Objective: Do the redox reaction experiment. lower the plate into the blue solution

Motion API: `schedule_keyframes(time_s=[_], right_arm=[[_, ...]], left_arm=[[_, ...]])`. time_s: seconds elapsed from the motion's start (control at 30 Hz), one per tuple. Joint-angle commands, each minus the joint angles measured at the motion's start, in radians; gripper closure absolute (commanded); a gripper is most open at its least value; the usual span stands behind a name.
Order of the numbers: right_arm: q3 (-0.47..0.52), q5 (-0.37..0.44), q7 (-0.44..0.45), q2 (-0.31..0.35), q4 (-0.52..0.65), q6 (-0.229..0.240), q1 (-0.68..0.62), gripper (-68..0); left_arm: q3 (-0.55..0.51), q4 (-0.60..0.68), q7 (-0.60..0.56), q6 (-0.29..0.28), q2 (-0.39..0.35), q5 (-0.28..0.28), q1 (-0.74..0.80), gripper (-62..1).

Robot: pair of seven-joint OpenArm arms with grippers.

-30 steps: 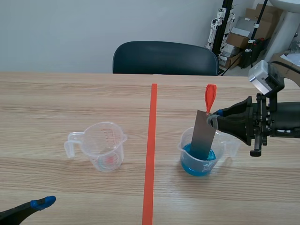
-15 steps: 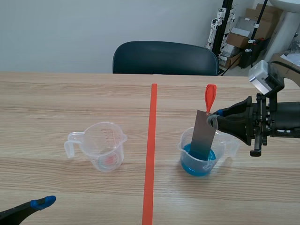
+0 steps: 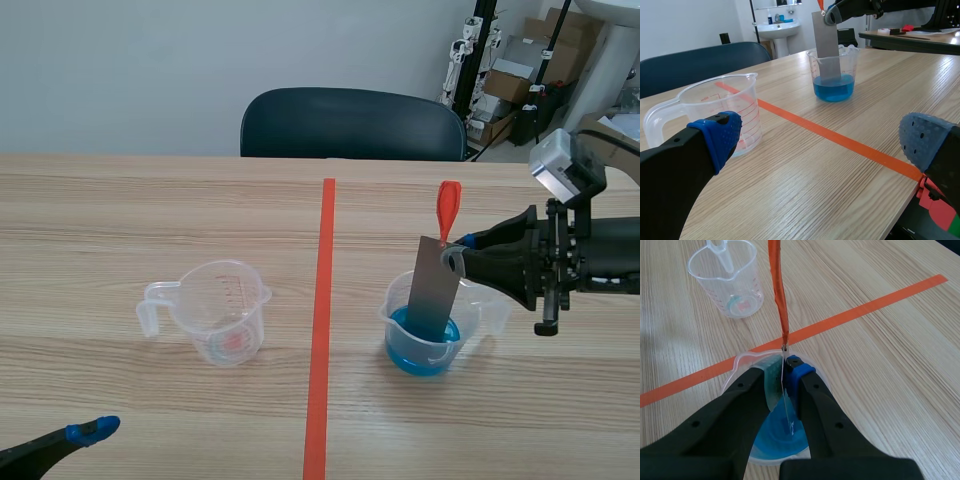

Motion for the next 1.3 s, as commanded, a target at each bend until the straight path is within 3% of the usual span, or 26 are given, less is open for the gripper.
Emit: schedule_keyframes(time_s=[0.0, 1.27], right_arm=[[0.013, 0.000, -0.011, 0.013, 0.007, 0.012, 0.008, -0.6], [0.013, -0.001, -0.027, 0.013, 0.007, 0.012, 0.006, -0.6]], left_arm=[[-0.004, 0.019, -0.046, 0.000, 0.000, -0.007, 0.005, -62.3], [-0.004, 0.019, -0.046, 0.000, 0.000, -0.007, 0.005, -62.3]])
